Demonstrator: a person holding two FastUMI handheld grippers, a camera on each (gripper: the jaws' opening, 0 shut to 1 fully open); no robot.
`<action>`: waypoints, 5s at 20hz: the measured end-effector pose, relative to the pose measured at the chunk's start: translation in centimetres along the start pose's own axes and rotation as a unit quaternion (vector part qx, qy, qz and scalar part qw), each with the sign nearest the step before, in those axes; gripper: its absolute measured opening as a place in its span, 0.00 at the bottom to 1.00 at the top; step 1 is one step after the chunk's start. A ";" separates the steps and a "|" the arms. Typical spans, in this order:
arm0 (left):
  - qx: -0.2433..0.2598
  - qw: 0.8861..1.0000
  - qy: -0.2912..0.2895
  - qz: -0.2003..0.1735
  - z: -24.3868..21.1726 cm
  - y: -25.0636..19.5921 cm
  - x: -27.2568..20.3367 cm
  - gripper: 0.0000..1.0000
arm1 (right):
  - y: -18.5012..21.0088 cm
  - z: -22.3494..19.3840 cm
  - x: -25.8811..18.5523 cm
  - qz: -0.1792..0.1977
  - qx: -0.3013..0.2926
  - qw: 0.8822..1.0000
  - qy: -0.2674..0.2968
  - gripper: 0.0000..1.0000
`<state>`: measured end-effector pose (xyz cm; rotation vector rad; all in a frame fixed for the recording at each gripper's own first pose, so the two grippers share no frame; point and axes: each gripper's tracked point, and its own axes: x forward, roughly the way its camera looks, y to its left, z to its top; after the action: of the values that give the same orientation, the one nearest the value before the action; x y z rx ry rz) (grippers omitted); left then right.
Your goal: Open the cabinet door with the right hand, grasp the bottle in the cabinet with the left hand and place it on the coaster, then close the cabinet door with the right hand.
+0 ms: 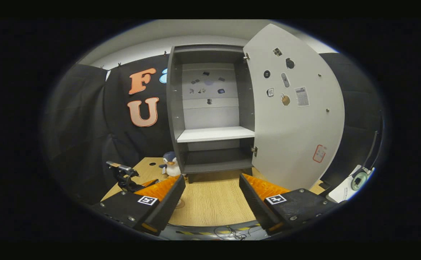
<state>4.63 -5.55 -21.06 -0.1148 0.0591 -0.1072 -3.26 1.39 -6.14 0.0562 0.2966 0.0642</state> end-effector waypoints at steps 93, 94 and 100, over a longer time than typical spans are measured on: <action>-0.015 0.996 -0.022 0.082 21.1 15.2 3.7 0.95 | 1.5 16.9 12.7 0.091 0.008 0.987 -0.132 0.94; -0.016 0.997 -0.018 0.077 20.9 15.2 3.8 0.94 | 1.4 17.0 13.0 0.083 0.008 0.988 -0.133 0.93; -0.021 0.998 -0.007 0.055 20.4 15.4 4.5 0.95 | 1.1 17.0 14.1 0.049 0.019 0.989 -0.137 0.94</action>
<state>12.00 11.40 -2.89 -0.1537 0.0536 0.0048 15.09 2.75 6.06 0.1166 0.0204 0.1470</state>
